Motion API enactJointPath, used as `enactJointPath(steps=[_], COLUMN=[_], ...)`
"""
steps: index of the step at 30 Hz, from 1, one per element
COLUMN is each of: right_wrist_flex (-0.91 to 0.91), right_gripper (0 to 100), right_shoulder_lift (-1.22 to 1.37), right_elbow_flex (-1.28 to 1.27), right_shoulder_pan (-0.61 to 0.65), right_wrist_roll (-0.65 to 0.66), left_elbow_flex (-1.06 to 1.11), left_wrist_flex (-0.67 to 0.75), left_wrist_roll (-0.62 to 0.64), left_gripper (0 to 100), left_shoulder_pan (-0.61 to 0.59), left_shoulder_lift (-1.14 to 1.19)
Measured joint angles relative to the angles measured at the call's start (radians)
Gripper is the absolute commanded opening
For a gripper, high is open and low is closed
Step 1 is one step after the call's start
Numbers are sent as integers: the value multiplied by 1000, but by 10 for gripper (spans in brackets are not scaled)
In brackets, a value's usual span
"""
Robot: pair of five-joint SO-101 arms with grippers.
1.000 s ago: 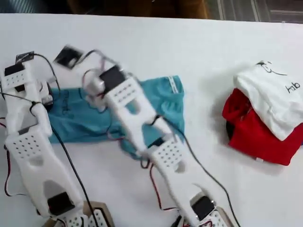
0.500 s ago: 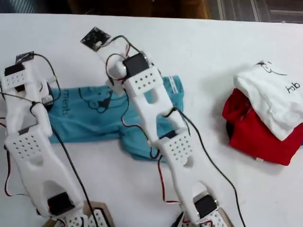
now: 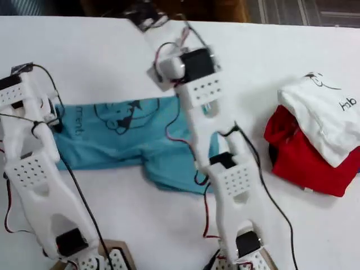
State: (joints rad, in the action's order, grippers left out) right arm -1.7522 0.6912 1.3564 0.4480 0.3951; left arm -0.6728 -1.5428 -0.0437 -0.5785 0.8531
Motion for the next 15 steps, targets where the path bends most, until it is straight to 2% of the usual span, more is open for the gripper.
enactJointPath(steps=[7,11,15], right_wrist_flex=[0,0,0], right_gripper=[21,21,22], right_shoulder_lift=[-311,-479,-605], right_elbow_flex=[-410,-715,-993], right_shoulder_pan=[-6,-55,-127], right_wrist_roll=[0,0,84], left_elbow_flex=[-166,-229,-236], left_wrist_flex=[-158,-210,-229], left_wrist_roll=[-40,-57,-124], left_gripper=[177,177,177], left_shoulder_pan=[9,9,9], left_shoulder_lift=[5,5,5])
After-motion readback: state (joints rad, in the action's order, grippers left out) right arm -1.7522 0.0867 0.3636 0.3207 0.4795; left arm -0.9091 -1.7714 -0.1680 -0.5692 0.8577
